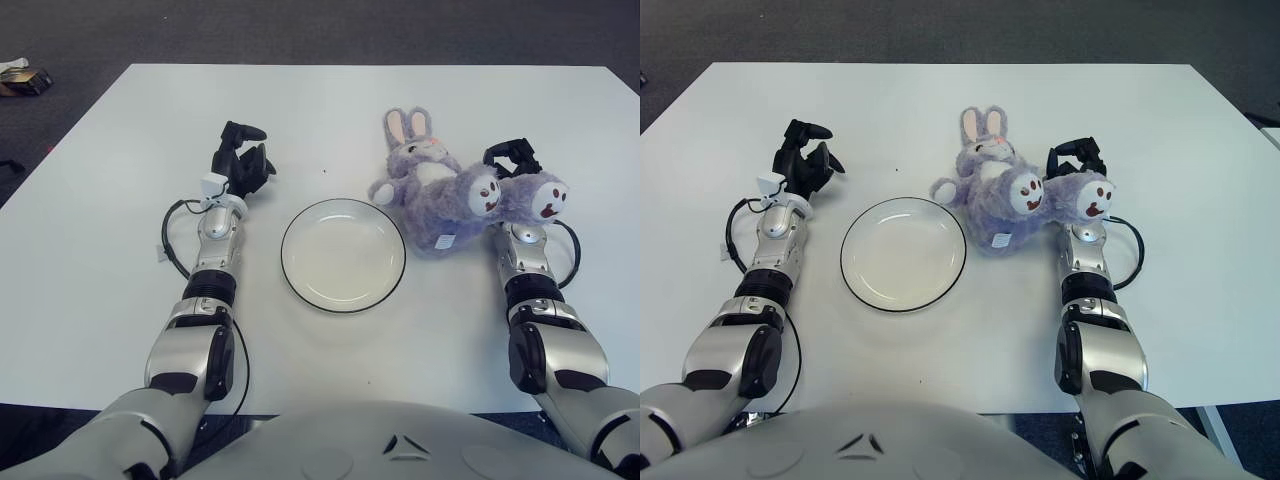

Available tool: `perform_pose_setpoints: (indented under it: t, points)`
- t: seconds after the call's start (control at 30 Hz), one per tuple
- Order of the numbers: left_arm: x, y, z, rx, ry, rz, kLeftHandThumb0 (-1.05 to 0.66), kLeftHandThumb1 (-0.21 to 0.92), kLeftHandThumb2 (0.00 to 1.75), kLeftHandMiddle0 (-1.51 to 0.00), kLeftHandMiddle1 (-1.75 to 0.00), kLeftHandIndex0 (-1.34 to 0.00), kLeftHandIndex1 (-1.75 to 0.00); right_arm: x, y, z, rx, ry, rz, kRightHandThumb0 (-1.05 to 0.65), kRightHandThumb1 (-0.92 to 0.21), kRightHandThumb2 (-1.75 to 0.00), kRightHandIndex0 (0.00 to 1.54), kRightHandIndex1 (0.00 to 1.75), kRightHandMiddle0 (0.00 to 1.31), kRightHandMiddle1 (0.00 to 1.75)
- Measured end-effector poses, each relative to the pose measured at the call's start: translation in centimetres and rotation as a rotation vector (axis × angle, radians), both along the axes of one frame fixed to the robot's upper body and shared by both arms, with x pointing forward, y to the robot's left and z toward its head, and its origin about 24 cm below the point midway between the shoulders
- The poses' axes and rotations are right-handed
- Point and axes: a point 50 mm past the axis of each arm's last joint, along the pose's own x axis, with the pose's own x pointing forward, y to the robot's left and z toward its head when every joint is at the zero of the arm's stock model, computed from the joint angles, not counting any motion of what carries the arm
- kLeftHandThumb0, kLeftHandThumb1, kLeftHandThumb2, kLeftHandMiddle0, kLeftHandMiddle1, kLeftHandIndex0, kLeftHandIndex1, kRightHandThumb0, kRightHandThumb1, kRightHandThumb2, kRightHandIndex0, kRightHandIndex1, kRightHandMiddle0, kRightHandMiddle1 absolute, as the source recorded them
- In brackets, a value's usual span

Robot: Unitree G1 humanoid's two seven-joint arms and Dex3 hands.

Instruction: Put the doll into the plate.

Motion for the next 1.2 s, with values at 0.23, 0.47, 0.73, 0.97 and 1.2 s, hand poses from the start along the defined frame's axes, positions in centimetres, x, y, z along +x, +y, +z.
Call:
perform_pose_setpoints:
  t: [0.23, 0.47, 0.73, 0.97, 1.2]
  points:
    - [0.0, -0.01, 0.01, 0.001, -0.002, -0.001, -0.36, 0.82, 0.65, -0.79, -1.75, -0.27, -1.75, 0.0, 0.0, 0.0, 0.0, 0.0, 0.001, -0.39, -0.66, -0.86, 0.86, 1.75, 0.36, 1.75]
    - [0.0, -0.02, 0.03, 0.001, -0.004, -0.001, -0.36, 0.81, 0.65, -0.8, -1.75, -0.27, -1.75, 0.01, 0.01, -0.01, 0.001, 0.001, 0.006, -0.39, -0.66, -0.86, 0.86, 1.75, 0.36, 1.75]
    - [0.0, -0.02, 0.03, 0.001, -0.004, -0.002, -0.36, 0.81, 0.65, -0.8, -1.75, -0.27, -1.75, 0.0, -0.03, 0.0, 0.002, 0.0, 0.005, -0.39, -0.66, -0.86, 0.85, 1.75, 0.36, 1.75]
    - [0.02, -0.03, 0.02, 0.001, -0.003, -0.002, -0.36, 0.82, 0.65, -0.8, -1.75, -0.27, -1.75, -0.02, -0.05, 0.03, 0.002, -0.004, 0.003, -0.39, -0.66, -0.86, 0.85, 1.75, 0.36, 1.75]
    - [0.05, -0.06, 0.05, 0.001, -0.004, -0.003, -0.36, 0.82, 0.65, -0.8, -1.75, -0.27, -1.75, -0.17, -0.26, 0.12, 0.002, -0.019, -0.015, -0.39, -0.66, -0.86, 0.85, 1.75, 0.36, 1.75]
